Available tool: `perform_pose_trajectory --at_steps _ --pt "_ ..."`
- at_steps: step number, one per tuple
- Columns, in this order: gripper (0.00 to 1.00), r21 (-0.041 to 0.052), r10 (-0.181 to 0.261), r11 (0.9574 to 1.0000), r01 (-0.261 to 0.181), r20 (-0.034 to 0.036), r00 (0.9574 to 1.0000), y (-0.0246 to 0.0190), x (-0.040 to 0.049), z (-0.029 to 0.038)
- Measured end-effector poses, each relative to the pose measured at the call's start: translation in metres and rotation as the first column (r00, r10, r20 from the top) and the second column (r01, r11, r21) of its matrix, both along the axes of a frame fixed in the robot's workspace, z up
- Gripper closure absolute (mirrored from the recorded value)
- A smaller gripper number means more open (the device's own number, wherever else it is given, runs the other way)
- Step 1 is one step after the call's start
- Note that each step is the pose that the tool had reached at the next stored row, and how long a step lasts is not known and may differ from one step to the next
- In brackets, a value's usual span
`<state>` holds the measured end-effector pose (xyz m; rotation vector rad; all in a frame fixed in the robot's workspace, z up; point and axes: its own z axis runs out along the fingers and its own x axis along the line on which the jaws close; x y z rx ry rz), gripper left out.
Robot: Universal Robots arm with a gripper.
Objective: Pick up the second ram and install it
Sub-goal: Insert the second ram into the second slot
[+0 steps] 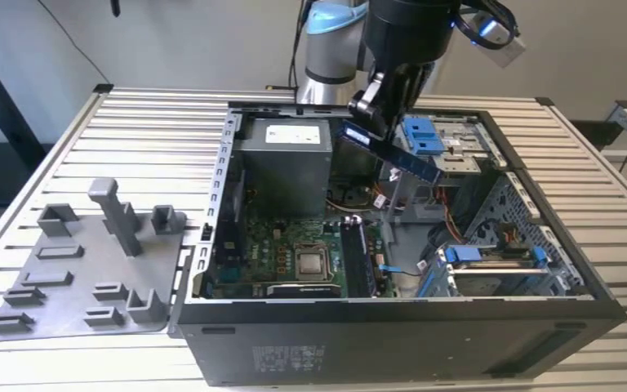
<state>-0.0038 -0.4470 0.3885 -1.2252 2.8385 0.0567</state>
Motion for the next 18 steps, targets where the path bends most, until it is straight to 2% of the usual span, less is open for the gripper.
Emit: perform_pose_trajectory --at_steps 4,6,9,13,16,18 --pt "0.86 0.0 -0.068 0.9977 0.068 -0.0001 0.9977 0.0 0.0 -0.0001" --pt "0.86 -0.0001 -0.102 0.9947 0.102 0.0 0.9947 0.0 0.0 -0.0002" --pt "0.86 0.0 -0.153 0.9882 0.153 0.0 0.9882 0.0 0.0 -0.0004" --pt "0.86 0.0 -0.221 0.9752 0.221 0.0 0.9752 0.0 0.0 -0.0007" --pt "0.86 0.0 -0.272 0.9624 0.272 0.0 0.9624 0.0 0.0 -0.001" --pt "0.86 0.0 -0.305 0.9524 0.305 0.0 0.9524 0.0 0.0 -0.0012"
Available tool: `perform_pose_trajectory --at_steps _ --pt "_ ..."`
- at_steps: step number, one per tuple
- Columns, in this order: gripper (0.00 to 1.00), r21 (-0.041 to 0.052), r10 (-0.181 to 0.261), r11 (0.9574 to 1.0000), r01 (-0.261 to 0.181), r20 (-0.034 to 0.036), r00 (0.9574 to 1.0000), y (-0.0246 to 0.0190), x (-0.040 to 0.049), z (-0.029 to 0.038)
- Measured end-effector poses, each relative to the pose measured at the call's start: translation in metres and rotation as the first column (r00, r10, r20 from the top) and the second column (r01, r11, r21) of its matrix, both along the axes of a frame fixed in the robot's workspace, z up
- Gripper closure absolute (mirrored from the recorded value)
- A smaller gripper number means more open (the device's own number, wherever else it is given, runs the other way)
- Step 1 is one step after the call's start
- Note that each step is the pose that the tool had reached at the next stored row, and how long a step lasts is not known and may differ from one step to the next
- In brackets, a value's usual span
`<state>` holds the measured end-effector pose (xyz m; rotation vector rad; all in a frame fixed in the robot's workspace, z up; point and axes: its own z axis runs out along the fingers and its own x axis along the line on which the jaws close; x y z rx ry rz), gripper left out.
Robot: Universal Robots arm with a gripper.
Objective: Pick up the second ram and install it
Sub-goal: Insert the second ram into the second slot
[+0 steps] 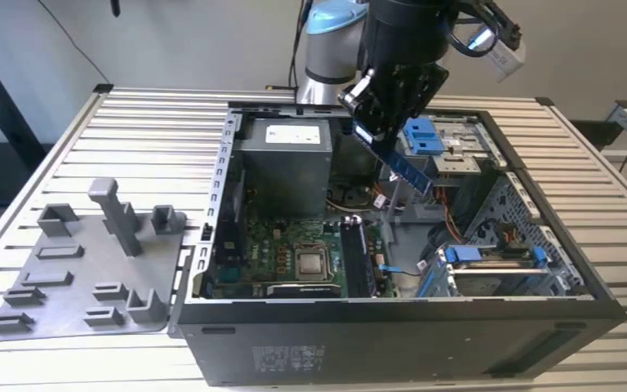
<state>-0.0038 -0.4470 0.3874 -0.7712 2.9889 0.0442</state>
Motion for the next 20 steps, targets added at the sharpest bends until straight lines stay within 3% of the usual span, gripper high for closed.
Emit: perform_pose_trajectory --at_steps 4,9,14,20 --pt "0.86 -0.0001 -0.07 0.9975 0.07 0.0 0.9975 0.0 0.0 -0.0004" --pt "0.86 -0.0001 -0.156 0.9878 0.156 0.0 0.9878 0.0 0.0 -0.0009" --pt "0.86 -0.0001 -0.242 0.9703 0.242 0.0 0.9703 0.0 0.0 -0.0015" --pt "0.86 -0.0001 -0.338 0.9412 0.338 0.0 0.9412 0.0 0.0 -0.0022"
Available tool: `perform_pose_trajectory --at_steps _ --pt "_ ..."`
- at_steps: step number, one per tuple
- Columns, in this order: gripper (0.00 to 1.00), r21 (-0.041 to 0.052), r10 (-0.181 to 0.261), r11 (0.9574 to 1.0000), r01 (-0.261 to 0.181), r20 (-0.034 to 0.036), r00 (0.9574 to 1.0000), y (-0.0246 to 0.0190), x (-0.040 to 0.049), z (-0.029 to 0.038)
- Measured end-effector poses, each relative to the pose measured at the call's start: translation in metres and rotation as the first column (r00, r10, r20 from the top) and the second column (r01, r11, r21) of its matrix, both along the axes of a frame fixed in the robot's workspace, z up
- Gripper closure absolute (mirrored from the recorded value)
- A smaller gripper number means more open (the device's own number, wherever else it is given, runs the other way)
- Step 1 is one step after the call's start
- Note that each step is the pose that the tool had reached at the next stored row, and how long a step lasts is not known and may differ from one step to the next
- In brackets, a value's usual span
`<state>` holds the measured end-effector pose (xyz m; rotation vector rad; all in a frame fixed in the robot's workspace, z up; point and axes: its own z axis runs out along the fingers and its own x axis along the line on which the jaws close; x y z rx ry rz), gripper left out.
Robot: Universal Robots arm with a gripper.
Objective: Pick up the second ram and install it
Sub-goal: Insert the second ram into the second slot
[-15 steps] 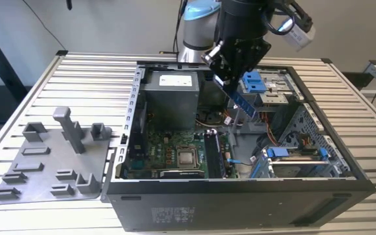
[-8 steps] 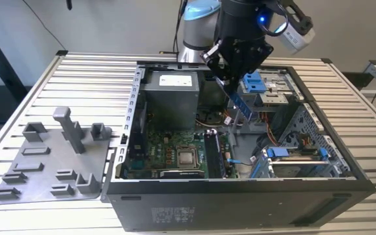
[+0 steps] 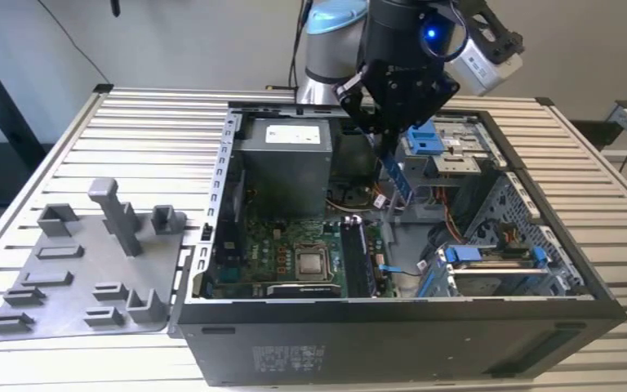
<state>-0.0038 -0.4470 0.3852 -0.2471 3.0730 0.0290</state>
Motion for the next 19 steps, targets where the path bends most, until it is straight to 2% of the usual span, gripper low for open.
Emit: perform_pose_trajectory --at_steps 4,9,19 --pt "0.86 0.0001 -0.063 0.998 0.063 0.0 0.998 0.0 0.0 -0.0004" --pt "0.86 0.0 -0.128 0.9918 0.128 -0.0001 0.9918 0.0 0.0 -0.0006" --pt "0.86 0.0 -0.129 0.9916 0.129 0.0 0.9916 0.0 0.0 -0.0029"
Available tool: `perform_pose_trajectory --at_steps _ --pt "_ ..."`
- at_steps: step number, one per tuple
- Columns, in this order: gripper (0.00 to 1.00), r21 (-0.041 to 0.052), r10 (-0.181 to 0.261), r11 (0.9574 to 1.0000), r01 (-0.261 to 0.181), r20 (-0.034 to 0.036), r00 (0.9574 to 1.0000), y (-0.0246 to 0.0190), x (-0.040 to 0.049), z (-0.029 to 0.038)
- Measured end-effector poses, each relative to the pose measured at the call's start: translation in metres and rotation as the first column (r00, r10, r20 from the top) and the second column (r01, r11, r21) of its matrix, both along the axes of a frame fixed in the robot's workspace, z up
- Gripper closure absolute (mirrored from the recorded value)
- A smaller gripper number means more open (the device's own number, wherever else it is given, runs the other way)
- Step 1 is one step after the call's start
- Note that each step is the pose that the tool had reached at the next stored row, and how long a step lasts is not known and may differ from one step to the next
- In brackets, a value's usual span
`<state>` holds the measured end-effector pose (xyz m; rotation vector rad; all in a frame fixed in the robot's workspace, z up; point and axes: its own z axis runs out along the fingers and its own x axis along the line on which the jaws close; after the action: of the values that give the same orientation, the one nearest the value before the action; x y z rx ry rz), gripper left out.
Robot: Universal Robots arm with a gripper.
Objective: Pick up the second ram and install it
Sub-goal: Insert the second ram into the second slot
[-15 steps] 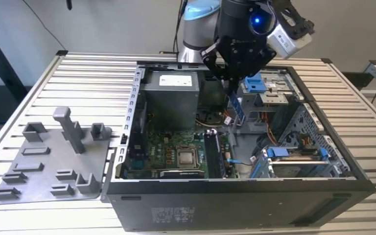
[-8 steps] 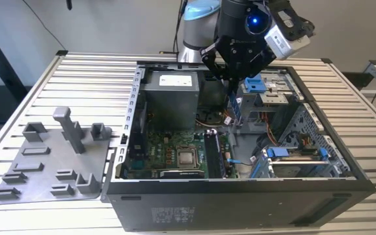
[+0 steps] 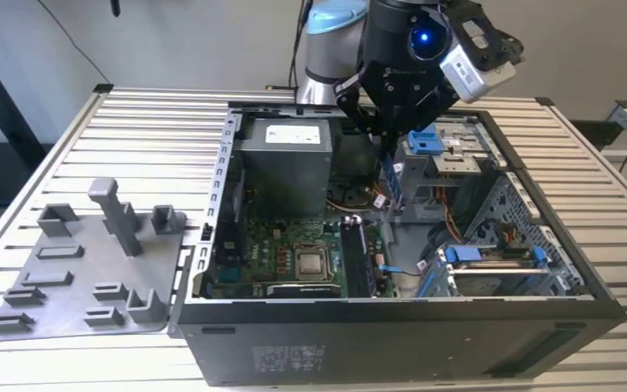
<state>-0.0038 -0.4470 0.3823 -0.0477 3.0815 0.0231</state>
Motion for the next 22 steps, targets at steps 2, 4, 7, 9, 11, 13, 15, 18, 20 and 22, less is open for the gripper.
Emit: perform_pose_trajectory --at_steps 2,4,7,9,11,13,15,18,20,22 --pt "0.86 -0.0001 0.0 1.0 0.0 0.0 1.0 0.0 0.0 -0.0013" --pt "0.86 0.0 0.0 1.0 0.0 0.0 1.0 0.0 0.0 -0.0024" --pt "0.86 0.0 -0.001 1.0 0.001 0.0 1.0 0.0 0.0 -0.0043" --pt "0.86 0.0 -0.005 1.0 0.005 0.0 1.0 0.0 0.0 -0.0059" --pt "0.86 -0.0001 -0.024 0.9997 0.024 0.0 0.9997 0.0 0.0 -0.008" --pt "0.86 -0.0001 -0.047 0.9989 0.047 0.0 0.9989 0.0 0.0 -0.0104" --pt "0.86 0.0 -0.067 0.9977 0.067 0.0 0.9977 0.0 0.0 -0.0127" --pt "0.86 0.0 -0.091 0.9959 0.091 0.0 0.9959 0.0 0.0 -0.0157" --pt "0.86 -0.0001 -0.097 0.9953 0.097 0.0 0.9953 0.0 0.0 -0.0173" --pt "0.86 -0.0001 -0.098 0.9952 0.098 0.0 0.9952 0.0 0.0 -0.0184"
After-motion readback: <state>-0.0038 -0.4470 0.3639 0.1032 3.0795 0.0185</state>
